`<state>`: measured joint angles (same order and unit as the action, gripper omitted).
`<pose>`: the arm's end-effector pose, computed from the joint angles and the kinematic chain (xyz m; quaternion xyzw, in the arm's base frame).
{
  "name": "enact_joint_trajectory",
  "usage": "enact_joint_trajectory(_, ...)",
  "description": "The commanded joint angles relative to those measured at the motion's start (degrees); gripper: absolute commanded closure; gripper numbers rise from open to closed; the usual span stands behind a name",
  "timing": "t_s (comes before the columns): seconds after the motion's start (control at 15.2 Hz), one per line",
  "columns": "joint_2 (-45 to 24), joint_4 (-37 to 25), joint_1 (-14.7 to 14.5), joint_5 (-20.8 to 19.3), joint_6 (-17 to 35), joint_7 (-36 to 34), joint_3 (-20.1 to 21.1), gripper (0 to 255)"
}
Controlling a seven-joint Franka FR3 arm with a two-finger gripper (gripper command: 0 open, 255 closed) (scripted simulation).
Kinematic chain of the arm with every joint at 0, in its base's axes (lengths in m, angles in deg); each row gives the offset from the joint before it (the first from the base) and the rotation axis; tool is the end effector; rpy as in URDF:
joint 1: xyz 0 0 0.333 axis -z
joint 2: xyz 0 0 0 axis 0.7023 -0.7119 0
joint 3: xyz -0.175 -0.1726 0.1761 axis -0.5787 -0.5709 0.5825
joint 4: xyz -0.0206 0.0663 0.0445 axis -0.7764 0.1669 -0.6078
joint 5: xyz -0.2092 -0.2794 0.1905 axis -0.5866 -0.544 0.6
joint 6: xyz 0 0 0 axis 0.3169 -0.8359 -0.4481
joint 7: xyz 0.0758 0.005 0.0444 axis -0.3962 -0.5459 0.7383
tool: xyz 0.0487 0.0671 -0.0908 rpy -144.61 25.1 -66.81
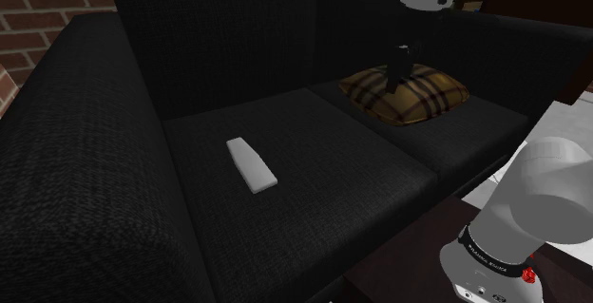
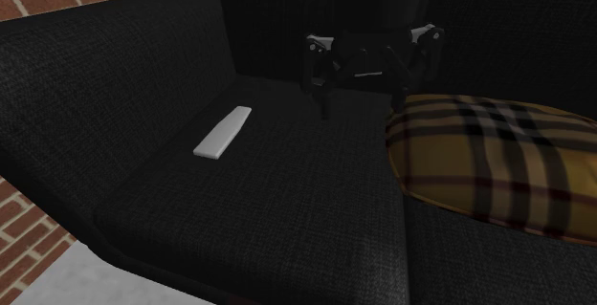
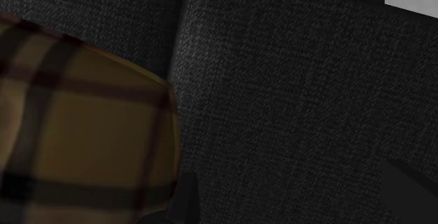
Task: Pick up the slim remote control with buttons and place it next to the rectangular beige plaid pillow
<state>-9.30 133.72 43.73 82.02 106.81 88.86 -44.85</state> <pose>0.3269 0.0265 0.5647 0.9982 0.0437 0.0241 0.0344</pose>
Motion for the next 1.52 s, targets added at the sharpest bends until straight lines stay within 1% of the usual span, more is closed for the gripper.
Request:
enact_joint_trajectory(0.0,0.0,0.0,0.0,0.0,0.0,0.0,0.0,0)
enact_joint_trajectory(0.4,-8.2,-0.9,-0.6,3.8,6.6,-9.5,6.4,0)
enact_joint_trajectory(0.79,-18.7,-4.8,-0.6,5.5,12.8,-19.0,12.4,0)
enact_joint_trajectory(1.12,-28.9,-10.2,-0.2,4.6,17.1,-27.2,17.0,0)
enact_joint_trajectory(1.45,-40.2,-17.7,-0.4,1.4,20.0,-35.8,20.5,0)
